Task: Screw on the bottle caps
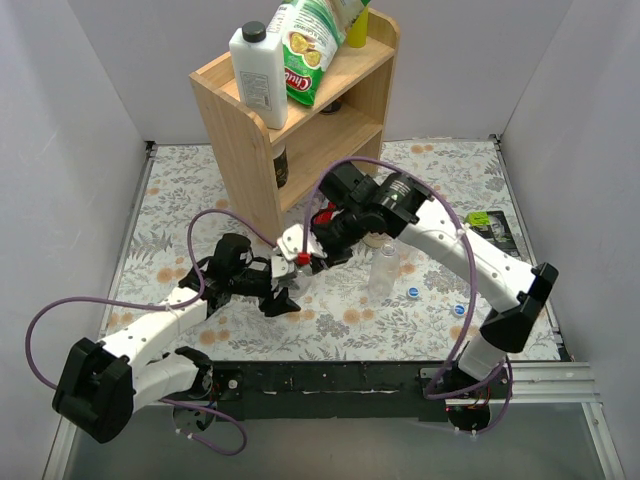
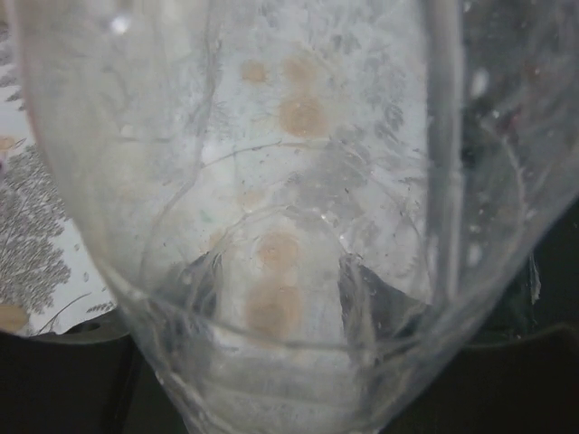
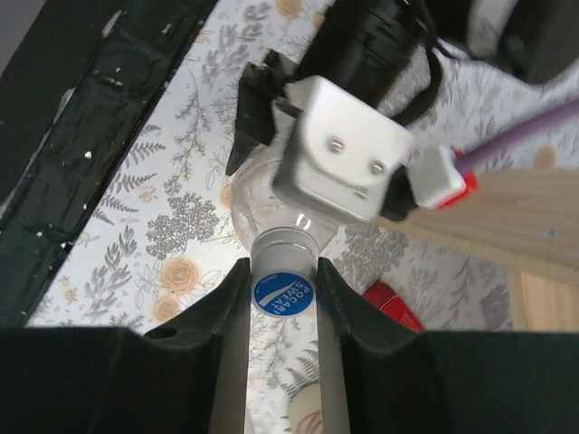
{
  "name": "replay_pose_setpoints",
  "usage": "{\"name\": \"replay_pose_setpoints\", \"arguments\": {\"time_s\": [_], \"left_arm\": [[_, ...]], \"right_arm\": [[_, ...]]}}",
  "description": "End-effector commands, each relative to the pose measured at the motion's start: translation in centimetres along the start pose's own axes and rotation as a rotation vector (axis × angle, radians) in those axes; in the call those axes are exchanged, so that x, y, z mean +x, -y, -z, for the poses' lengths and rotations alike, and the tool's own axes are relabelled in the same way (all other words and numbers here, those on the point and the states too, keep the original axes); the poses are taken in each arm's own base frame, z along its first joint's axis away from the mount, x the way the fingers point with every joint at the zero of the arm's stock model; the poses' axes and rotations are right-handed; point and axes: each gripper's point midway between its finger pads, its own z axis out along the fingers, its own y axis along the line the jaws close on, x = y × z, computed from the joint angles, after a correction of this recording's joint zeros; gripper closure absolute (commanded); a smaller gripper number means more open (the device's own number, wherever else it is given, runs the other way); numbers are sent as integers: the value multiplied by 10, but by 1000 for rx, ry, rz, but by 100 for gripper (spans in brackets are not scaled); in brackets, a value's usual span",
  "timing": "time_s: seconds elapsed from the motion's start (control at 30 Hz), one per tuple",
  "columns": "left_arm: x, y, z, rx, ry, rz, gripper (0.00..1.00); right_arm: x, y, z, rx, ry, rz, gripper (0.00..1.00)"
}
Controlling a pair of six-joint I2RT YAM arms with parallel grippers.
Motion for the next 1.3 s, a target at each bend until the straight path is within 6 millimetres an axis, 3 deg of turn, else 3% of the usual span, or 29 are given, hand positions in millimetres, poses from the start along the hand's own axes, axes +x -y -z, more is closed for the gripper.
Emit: {"name": "replay_pose_setpoints", "arguments": {"time_s": [0.0, 0.07, 0.1, 0.2, 0.23, 0.27, 0.37, 0.4, 0.47, 0.5, 0.57, 0.6, 0.63, 0.7, 0.73, 0.8, 1.03, 1.27], "left_arm": [[-53, -40, 15, -250, 169, -92, 100], [-66, -52, 24, -354, 234, -67, 100], [-68, -61, 28, -411, 244, -14, 100], [-66, -69, 29, -450, 241, 64, 100], [-64, -70, 28, -451, 232, 75, 100], [-59, -68, 26, -443, 216, 90, 100], [-42, -59, 19, -389, 168, 96, 100], [-35, -56, 16, -367, 144, 102, 100], [-15, -40, 9, -275, 66, 103, 100], [-11, -36, 6, -228, 36, 93, 100], [-1, -17, 4, -102, -11, 46, 100], [1, -12, 3, -68, -15, 42, 100], [-4, -10, 2, -36, -17, 27, 100], [1, 3, 3, 56, -41, -3, 100], [-4, 1, 2, 76, -43, -18, 100], [-5, 6, 2, 117, -48, -22, 100], [-16, 9, 2, 165, -37, -20, 100], [-20, 11, 4, 183, -37, -13, 100]], "right_arm": [[7, 22, -19, 4, 12, -475, 84], [4, 34, -15, 9, 35, -661, 89], [12, 33, -29, -28, 14, -861, 92], [20, 19, -40, -63, -9, -1010, 95], [21, 21, -40, -62, -2, -1040, 92], [22, 21, -39, -63, -15, -1043, 72], [13, 52, -14, 29, 39, -911, 45], [0, 67, 6, 89, 86, -844, 39], [-3, 78, 31, 141, 129, -727, 31], [-15, 75, 50, 178, 155, -650, 28], [-10, 56, 48, 139, 142, -527, 25], [-21, 44, 63, 162, 164, -454, 25], [-7, 25, 47, 104, 134, -459, 24], [-5, 1, 49, 79, 102, -308, 25], [2, -15, 37, 30, 59, -253, 25], [4, -25, 34, 22, 19, -130, 26], [5, -9, 21, 113, -42, 71, 25], [2, -6, 15, 99, -34, 110, 32]]}}
